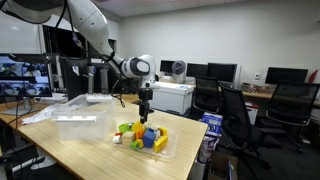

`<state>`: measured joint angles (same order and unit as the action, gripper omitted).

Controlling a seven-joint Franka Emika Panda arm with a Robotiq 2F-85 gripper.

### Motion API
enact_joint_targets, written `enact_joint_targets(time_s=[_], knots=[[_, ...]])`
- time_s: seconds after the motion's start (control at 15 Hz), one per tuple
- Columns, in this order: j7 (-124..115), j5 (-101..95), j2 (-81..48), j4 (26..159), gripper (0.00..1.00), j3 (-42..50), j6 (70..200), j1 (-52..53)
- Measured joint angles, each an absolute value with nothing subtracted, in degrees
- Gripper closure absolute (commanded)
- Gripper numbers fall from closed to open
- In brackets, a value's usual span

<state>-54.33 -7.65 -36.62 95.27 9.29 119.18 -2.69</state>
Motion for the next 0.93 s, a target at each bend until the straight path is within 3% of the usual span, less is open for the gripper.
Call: enact_joint_targets(time_s=[0.27,0.6,0.93], knots=[[-58.59,-7.72,-31.85,93.04,0.00,10.12,115.21,1.05],[-75.80,-5.82,-25.39,90.19,0.00,8.45,96.01,6.50],[-92.37,2.48,-25.01,91.94,0.00,3.75,87.18,9.35]])
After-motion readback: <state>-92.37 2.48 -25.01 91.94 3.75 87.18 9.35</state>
